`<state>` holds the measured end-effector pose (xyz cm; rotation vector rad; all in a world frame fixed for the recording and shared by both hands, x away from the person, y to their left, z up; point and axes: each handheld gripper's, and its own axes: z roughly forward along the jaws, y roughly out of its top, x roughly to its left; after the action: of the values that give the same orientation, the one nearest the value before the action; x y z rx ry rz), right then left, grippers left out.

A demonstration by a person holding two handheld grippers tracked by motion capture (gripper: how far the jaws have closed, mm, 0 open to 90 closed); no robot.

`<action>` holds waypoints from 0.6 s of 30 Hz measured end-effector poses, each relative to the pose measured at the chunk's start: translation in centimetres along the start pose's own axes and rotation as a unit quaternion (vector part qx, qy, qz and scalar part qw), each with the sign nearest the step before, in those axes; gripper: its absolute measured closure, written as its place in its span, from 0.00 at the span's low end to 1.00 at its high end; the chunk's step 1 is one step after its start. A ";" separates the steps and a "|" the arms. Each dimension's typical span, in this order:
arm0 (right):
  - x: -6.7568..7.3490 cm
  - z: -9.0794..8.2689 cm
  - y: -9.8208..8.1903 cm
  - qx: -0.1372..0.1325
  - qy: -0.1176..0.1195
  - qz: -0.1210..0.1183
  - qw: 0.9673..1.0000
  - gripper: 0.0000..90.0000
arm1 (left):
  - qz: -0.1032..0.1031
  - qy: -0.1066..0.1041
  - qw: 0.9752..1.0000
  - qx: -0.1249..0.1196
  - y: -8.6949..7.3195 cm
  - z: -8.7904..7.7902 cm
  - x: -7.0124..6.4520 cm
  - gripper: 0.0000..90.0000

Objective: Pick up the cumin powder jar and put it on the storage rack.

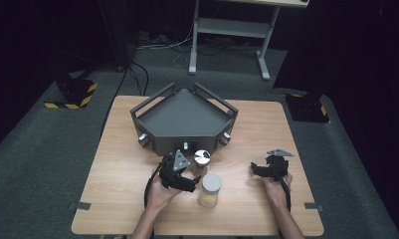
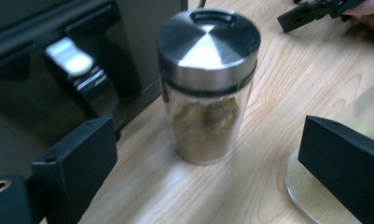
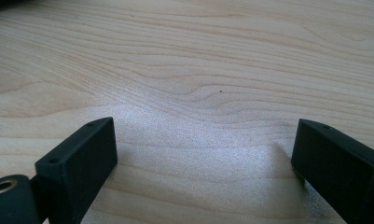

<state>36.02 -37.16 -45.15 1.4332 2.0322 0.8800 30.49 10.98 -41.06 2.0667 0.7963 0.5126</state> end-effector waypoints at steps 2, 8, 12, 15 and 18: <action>0.0 0.0 0.0 0.000 0.000 0.000 1.000 0.07 | 0.004 0.001 1.000 0.001 0.3 0.1 -0.1 0.05; -0.1 0.0 0.0 0.000 0.002 0.002 1.000 0.07 | 0.005 0.000 1.000 -0.004 1.2 0.4 0.1 0.06; -0.1 0.0 0.0 -0.001 0.003 0.002 1.000 0.07 | 0.001 -0.007 1.000 -0.011 1.6 0.5 0.4 0.07; -0.1 0.0 0.0 -0.001 0.003 0.001 1.000 0.07 | 0.001 -0.010 1.000 -0.014 1.9 0.7 0.6 0.07; -0.1 0.0 0.0 -0.001 0.003 0.001 1.000 0.07 | 0.001 -0.020 1.000 -0.010 2.5 1.3 1.1 0.08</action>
<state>36.04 -37.30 -45.17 1.4344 2.0340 0.8881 32.91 9.92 -39.69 2.0537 0.7620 0.4779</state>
